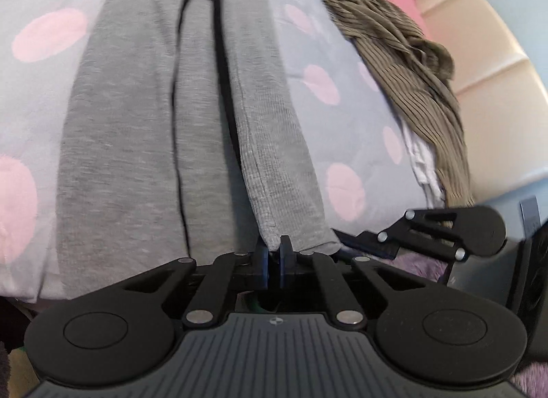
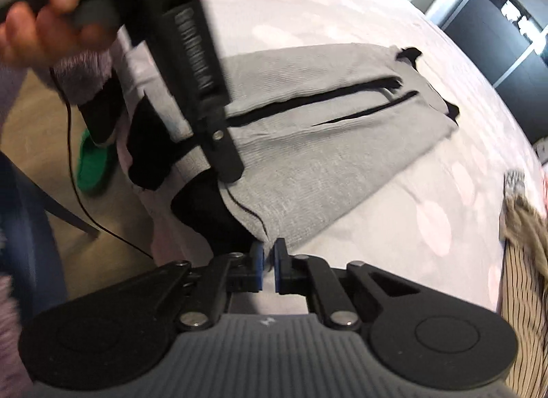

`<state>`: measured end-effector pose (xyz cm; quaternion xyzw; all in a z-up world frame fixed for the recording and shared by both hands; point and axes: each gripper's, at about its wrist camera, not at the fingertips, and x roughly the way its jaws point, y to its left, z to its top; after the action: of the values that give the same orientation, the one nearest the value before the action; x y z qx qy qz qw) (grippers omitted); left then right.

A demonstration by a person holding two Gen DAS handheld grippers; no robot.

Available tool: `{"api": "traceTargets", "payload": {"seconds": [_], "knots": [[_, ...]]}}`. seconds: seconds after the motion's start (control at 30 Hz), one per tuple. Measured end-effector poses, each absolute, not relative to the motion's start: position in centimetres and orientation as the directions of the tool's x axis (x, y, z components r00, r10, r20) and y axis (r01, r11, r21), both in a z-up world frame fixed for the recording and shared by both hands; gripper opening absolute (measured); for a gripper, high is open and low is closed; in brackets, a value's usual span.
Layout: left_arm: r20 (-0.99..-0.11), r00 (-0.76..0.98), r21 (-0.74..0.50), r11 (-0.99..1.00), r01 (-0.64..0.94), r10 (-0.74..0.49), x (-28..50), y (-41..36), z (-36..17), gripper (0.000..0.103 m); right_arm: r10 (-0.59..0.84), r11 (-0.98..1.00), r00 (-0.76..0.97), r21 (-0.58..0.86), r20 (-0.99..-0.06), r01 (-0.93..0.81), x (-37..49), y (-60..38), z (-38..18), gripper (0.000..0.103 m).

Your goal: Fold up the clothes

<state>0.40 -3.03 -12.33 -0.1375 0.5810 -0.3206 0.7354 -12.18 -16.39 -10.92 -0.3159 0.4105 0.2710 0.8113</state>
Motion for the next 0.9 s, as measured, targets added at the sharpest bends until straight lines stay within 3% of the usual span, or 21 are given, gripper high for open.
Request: {"api": "traceTargets", "payload": {"seconds": [0.23, 0.3, 0.37, 0.43, 0.5, 0.7, 0.9], "knots": [[-0.812, 0.086, -0.53, 0.791, 0.305, -0.577, 0.6, -3.6, -14.2, 0.004, 0.135, 0.604, 0.474, -0.307, -0.87, -0.735, -12.4, -15.6, -12.8, 0.007], [-0.813, 0.072, -0.533, 0.788, 0.308, -0.578, 0.5, -3.5, -14.1, 0.004, 0.126, 0.597, 0.476, -0.316, -0.871, -0.737, -12.6, -15.6, -13.1, 0.012], [-0.803, 0.072, -0.539, 0.772, 0.338, -0.592, 0.0, -3.4, -13.0, 0.011, 0.145, 0.608, 0.471, -0.297, -0.87, -0.736, -12.5, -16.0, -12.3, 0.015], [-0.784, 0.091, -0.552, 0.756, 0.353, -0.615, -0.2, -2.8, -11.5, 0.03, 0.174, 0.64, 0.468, -0.261, -0.866, -0.722, -11.9, -16.8, -10.9, 0.03], [-0.759, 0.128, -0.563, 0.742, 0.365, -0.639, -0.2, -1.8, -9.9, 0.039, 0.202, 0.676, 0.472, -0.227, -0.859, -0.702, -11.1, -17.7, -9.4, 0.031], [-0.788, 0.279, -0.442, 0.82, 0.363, -0.548, -0.1, 0.4, -8.2, 0.039, 0.243, 0.814, 0.541, -0.133, -0.805, -0.565, -8.2, -19.2, -5.8, 0.03], [-0.833, 0.33, -0.288, 0.857, 0.427, -0.444, -0.9, -1.4, -9.8, 0.039, 0.24, 0.878, 0.535, -0.054, -0.81, -0.476, -6.5, -17.1, -7.6, 0.029]]}}
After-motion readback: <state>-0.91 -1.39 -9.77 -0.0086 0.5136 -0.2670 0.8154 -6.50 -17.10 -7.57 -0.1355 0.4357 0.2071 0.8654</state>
